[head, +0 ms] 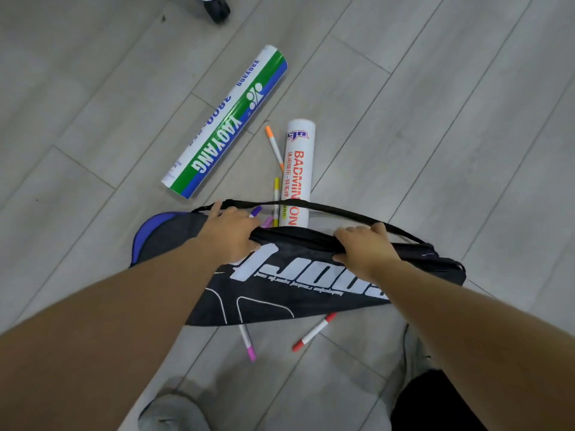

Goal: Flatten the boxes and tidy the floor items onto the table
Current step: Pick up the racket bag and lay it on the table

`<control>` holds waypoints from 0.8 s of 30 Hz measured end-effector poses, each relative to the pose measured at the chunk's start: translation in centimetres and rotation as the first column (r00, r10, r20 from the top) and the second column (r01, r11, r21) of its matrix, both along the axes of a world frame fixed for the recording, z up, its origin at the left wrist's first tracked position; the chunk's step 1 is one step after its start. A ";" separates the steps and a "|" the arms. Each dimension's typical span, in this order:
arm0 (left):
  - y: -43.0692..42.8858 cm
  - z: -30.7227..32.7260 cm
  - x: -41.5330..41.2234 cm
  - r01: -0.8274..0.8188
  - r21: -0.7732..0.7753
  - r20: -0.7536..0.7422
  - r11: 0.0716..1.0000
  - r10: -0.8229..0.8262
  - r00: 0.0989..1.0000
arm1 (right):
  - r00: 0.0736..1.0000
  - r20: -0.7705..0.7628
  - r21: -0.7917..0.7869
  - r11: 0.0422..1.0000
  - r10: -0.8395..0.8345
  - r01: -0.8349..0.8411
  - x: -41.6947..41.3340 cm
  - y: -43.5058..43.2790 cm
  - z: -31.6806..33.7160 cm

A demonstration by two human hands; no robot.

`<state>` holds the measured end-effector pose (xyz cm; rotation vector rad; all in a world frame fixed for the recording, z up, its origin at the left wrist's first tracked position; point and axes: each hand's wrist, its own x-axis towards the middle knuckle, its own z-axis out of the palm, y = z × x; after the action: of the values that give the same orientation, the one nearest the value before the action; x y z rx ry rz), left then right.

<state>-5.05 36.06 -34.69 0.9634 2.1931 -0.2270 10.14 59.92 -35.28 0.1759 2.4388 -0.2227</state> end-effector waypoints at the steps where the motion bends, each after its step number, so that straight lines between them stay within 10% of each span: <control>1: -0.3 1.2 0.3 0.001 0.022 -0.012 1.000 -0.001 1.000 | 1.000 0.005 0.001 1.000 0.015 -0.015 0.1 0.0 1.4; 10: -0.9 24.0 3.2 0.046 0.400 -0.370 0.915 0.116 0.922 | 0.955 -0.279 0.083 0.994 0.097 -0.077 0.2 3.2 24.2; 24: 18.4 75.0 -0.2 -0.037 0.309 -0.507 0.950 0.198 0.839 | 0.887 -0.456 0.076 0.996 0.075 -0.045 -3.8 21.6 74.0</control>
<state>-5.21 54.44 40.28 0.9983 2.8562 -0.1256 6.34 81.47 38.68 0.0792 2.9221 -0.1738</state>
